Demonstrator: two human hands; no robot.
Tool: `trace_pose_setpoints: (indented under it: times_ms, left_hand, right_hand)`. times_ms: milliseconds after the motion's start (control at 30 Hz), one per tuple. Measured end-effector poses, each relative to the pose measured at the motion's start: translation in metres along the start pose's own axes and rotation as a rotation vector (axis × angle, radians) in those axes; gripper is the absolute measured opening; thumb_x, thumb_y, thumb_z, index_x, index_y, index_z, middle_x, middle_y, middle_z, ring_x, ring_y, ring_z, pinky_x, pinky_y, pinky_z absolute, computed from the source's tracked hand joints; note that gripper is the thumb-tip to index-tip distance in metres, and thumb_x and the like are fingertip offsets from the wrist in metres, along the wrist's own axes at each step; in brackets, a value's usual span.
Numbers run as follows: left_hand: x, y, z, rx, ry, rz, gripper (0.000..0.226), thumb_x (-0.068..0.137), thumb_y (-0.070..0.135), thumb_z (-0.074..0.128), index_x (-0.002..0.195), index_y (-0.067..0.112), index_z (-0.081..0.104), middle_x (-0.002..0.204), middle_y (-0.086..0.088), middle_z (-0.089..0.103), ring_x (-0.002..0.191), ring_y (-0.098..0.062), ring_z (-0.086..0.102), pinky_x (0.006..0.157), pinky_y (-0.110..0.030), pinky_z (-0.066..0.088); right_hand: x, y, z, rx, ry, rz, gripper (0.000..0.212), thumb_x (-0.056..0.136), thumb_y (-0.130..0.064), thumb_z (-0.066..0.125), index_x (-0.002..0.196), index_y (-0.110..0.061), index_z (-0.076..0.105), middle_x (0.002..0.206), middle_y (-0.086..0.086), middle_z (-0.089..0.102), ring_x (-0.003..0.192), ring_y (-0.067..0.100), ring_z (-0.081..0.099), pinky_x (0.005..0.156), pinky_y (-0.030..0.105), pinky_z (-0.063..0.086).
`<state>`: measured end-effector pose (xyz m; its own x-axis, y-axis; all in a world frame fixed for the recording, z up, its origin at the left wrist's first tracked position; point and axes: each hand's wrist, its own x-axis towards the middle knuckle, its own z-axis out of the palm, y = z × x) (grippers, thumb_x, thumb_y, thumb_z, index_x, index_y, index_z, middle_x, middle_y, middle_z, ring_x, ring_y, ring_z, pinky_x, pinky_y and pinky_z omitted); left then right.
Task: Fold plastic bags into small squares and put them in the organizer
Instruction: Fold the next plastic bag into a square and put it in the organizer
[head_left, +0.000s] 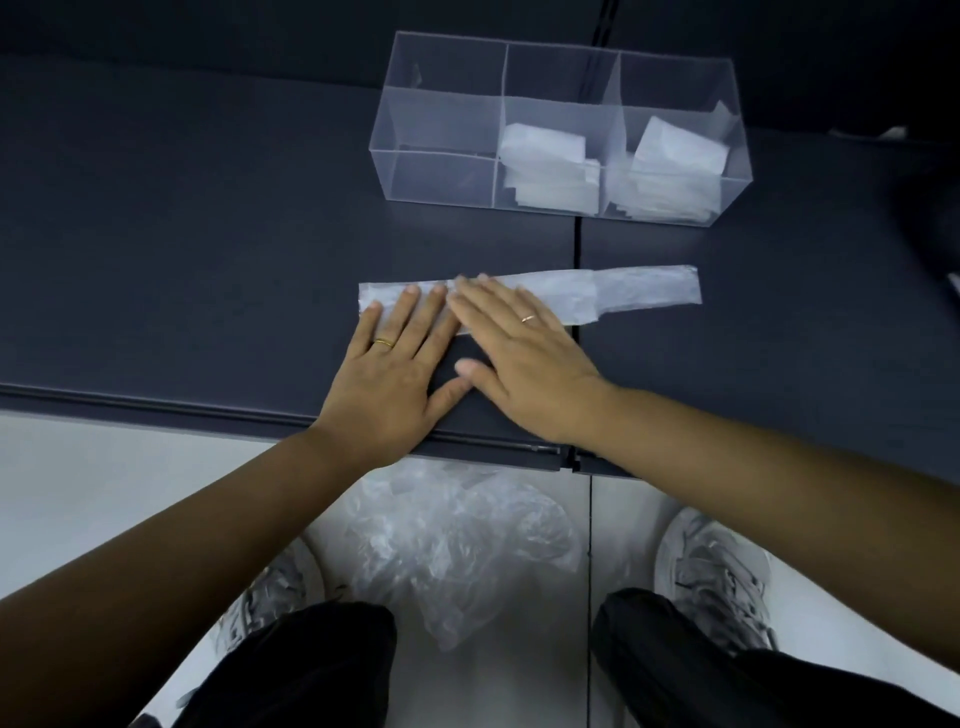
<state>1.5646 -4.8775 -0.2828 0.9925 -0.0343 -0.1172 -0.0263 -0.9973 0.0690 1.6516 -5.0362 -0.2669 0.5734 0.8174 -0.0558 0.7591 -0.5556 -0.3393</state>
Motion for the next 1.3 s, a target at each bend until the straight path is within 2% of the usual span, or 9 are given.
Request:
trace_pose_setpoints:
  times_ms: [100, 267, 400, 500, 633, 833, 967, 1133, 1300]
  left_hand:
    - [0.000, -0.001, 0.000, 0.019, -0.004, 0.000, 0.076, 0.092, 0.060, 0.007, 0.153, 0.016, 0.012, 0.161, -0.005, 0.007, 0.148, -0.024, 0.002, 0.120, -0.046, 0.004]
    - [0.001, -0.001, 0.000, 0.037, -0.004, -0.005, 0.076, 0.092, 0.061, 0.004, 0.153, 0.017, 0.011, 0.161, -0.004, 0.007, 0.148, -0.023, 0.002, 0.120, -0.046, 0.006]
    - [0.001, 0.000, 0.000, 0.026, 0.015, 0.003, 0.075, 0.093, 0.059, 0.008, 0.152, 0.015, 0.017, 0.160, -0.006, 0.013, 0.148, -0.025, 0.007, 0.120, -0.047, 0.008]
    - [0.001, 0.001, -0.001, 0.017, 0.018, -0.002, 0.075, 0.092, 0.060, 0.006, 0.152, 0.015, 0.015, 0.160, -0.006, 0.012, 0.148, -0.024, 0.007, 0.120, -0.046, 0.008]
    - [0.001, 0.002, -0.002, 0.007, 0.011, 0.002, 0.076, 0.092, 0.060, 0.005, 0.152, 0.015, 0.016, 0.160, -0.007, 0.013, 0.148, -0.025, 0.008, 0.119, -0.047, 0.009]
    - [0.001, 0.001, -0.004, -0.015, 0.012, 0.016, 0.075, 0.093, 0.059, 0.008, 0.152, 0.014, 0.017, 0.160, -0.007, 0.013, 0.148, -0.025, 0.008, 0.119, -0.048, 0.010]
    - [0.005, -0.013, -0.003, -0.076, 0.031, 0.100, 0.077, 0.092, 0.063, 0.013, 0.151, 0.014, 0.025, 0.160, -0.002, 0.014, 0.148, -0.019, 0.006, 0.120, -0.042, 0.005]
    - [0.017, -0.002, -0.018, -0.147, 0.103, 0.148, 0.076, 0.086, 0.065, 0.035, 0.135, 0.008, 0.044, 0.156, -0.008, 0.026, 0.147, -0.020, 0.010, 0.120, -0.039, 0.004]
    - [0.010, 0.098, -0.023, -0.380, 0.024, 0.267, 0.093, 0.083, 0.066, 0.047, 0.152, 0.013, 0.012, 0.161, -0.004, 0.011, 0.147, -0.013, 0.002, 0.118, -0.025, -0.005]
  right_hand:
    - [-0.010, 0.026, 0.006, -0.187, -0.099, 0.085, 0.077, 0.095, -0.060, 0.019, 0.153, -0.015, -0.001, 0.162, 0.000, -0.008, 0.148, 0.013, -0.011, 0.119, 0.034, -0.010]
    - [-0.050, 0.088, -0.015, -0.205, -0.071, 0.289, 0.093, 0.080, -0.072, 0.004, 0.153, -0.015, -0.003, 0.161, 0.002, -0.010, 0.147, 0.014, -0.011, 0.116, 0.029, -0.012]
    - [-0.076, 0.119, -0.027, -0.161, -0.047, 0.435, 0.079, 0.091, -0.061, 0.017, 0.153, -0.015, 0.000, 0.162, 0.000, -0.007, 0.148, 0.013, -0.008, 0.117, 0.029, -0.010]
    - [-0.077, 0.132, -0.035, 0.037, 0.163, 0.511, 0.056, 0.101, -0.039, 0.034, 0.150, -0.013, 0.026, 0.159, 0.005, 0.019, 0.147, 0.021, 0.014, 0.118, 0.035, 0.006]
    - [-0.055, 0.144, -0.048, 0.092, 0.324, 0.561, 0.035, 0.094, -0.032, 0.057, 0.125, -0.016, 0.059, 0.128, 0.008, 0.046, 0.121, 0.028, 0.039, 0.103, 0.035, 0.026]
    - [-0.047, 0.145, -0.052, 0.135, 0.292, 0.462, 0.008, 0.088, -0.021, 0.066, 0.085, -0.014, 0.063, 0.100, -0.002, 0.050, 0.097, 0.016, 0.048, 0.089, 0.027, 0.036]
    - [-0.068, 0.136, -0.063, 0.497, 0.261, 0.588, 0.015, 0.088, -0.015, 0.065, 0.078, -0.021, 0.056, 0.066, -0.004, 0.062, 0.058, 0.004, 0.055, 0.058, 0.013, 0.044]
    - [-0.104, 0.105, -0.074, 1.069, 0.102, 0.790, 0.014, 0.088, -0.002, 0.062, 0.097, -0.012, 0.056, 0.052, 0.000, 0.059, 0.048, 0.007, 0.051, 0.048, 0.017, 0.042]
    - [-0.126, 0.066, -0.095, 1.271, -0.023, 0.841, 0.021, 0.085, -0.002, 0.062, 0.105, -0.009, 0.060, 0.064, 0.002, 0.064, 0.054, 0.008, 0.058, 0.049, 0.018, 0.046]
